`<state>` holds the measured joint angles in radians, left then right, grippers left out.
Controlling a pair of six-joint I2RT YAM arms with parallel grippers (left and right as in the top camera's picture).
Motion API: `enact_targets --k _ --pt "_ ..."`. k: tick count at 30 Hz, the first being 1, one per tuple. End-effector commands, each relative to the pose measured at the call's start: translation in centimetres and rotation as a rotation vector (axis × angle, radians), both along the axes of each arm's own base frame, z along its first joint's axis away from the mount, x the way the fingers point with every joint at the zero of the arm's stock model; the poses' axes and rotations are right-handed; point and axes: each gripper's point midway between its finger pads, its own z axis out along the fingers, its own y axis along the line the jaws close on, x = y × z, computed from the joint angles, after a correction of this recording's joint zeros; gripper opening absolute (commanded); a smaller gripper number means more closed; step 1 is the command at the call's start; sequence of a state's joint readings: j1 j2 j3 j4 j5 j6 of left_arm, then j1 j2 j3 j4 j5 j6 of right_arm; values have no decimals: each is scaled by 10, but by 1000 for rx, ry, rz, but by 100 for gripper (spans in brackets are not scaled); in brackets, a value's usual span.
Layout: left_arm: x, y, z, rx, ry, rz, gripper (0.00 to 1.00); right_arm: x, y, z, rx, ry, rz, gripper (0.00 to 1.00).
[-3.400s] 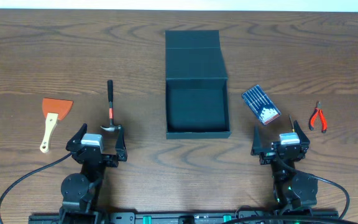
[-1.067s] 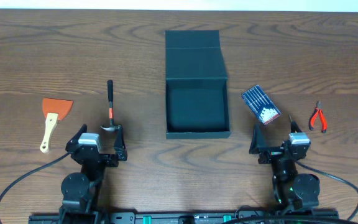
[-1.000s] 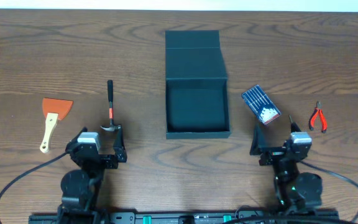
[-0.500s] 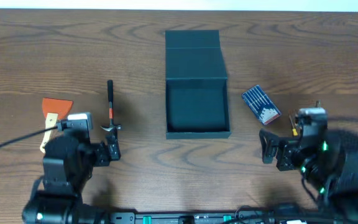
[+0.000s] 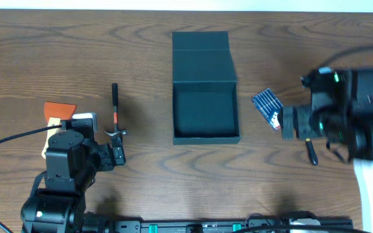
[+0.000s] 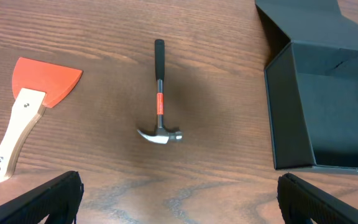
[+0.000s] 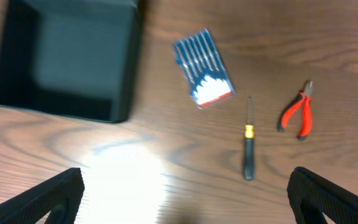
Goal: Pack container
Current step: 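Reach the right gripper to the clear screwdriver case and grasp it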
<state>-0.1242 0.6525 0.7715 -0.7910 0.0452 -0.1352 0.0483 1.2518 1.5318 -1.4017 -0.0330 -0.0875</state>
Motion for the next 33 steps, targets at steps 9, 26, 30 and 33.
enact_targets --k 9,26,30,33 --pt "0 3 6 -4 -9 21 98 89 -21 -110 -98 239 173 99" --pt "1 11 7 30 -14 57 99 120 -25 -223 -119 418 363 99" --pt "1 14 7 39 -17 68 99 124 -24 -239 -110 432 370 99" --pt "2 16 8 47 -24 78 98 123 -23 -250 -99 454 373 99"
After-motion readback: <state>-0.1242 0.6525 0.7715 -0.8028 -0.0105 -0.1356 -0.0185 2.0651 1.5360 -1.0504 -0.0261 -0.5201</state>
